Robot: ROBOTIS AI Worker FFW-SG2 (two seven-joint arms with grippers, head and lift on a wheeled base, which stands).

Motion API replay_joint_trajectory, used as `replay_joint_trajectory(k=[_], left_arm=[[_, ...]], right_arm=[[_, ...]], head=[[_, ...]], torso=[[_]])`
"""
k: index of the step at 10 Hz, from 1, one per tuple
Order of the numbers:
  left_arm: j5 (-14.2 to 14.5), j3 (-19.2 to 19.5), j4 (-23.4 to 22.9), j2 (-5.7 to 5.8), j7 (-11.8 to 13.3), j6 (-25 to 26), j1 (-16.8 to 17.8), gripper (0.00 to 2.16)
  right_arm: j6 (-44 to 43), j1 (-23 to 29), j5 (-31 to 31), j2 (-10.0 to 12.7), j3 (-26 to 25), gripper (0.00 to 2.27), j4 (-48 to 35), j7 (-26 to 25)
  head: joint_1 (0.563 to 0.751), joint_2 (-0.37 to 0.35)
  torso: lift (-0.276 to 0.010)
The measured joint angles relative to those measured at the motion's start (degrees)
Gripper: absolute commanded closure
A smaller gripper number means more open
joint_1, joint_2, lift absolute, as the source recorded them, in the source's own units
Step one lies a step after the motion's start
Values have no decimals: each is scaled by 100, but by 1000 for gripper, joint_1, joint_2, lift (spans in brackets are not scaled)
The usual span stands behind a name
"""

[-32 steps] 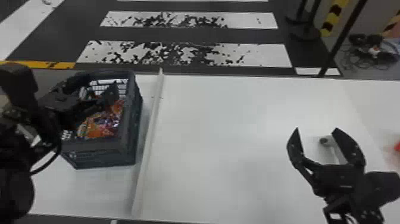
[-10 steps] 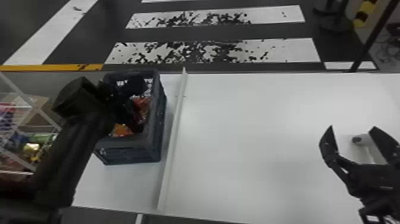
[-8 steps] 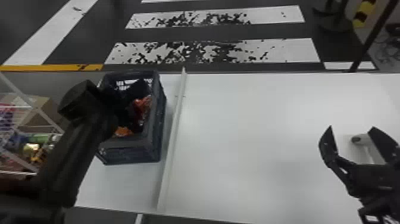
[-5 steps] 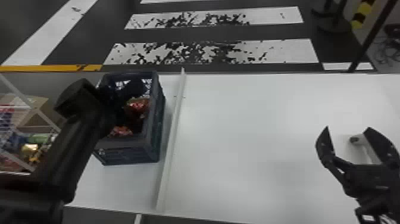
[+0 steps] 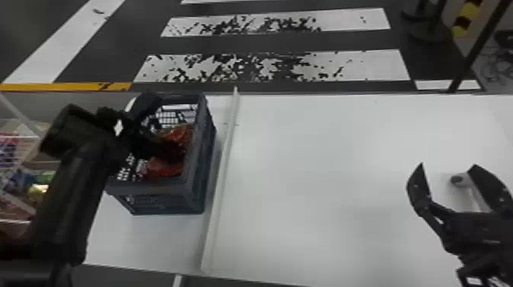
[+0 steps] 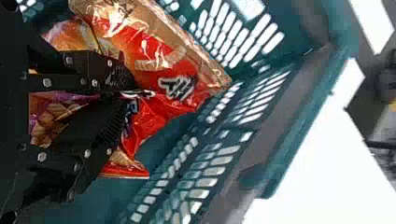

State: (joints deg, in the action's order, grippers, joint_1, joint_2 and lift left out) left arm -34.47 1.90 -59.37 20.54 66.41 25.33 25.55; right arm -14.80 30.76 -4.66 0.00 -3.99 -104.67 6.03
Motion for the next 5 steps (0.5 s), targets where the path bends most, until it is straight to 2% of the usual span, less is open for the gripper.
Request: replay_joint_trajectory(k=[2, 5], left_arm=[[410, 443, -191, 73, 200, -28, -46, 2135], [925, 799, -344, 246, 596, -8, -80, 2135]], right_arm=[[15, 1, 0, 0, 17, 66, 0, -4], [42, 0, 0, 0, 37, 70, 0, -6]], head=[[695, 143], [695, 155]], torso=[[-95], [-95]])
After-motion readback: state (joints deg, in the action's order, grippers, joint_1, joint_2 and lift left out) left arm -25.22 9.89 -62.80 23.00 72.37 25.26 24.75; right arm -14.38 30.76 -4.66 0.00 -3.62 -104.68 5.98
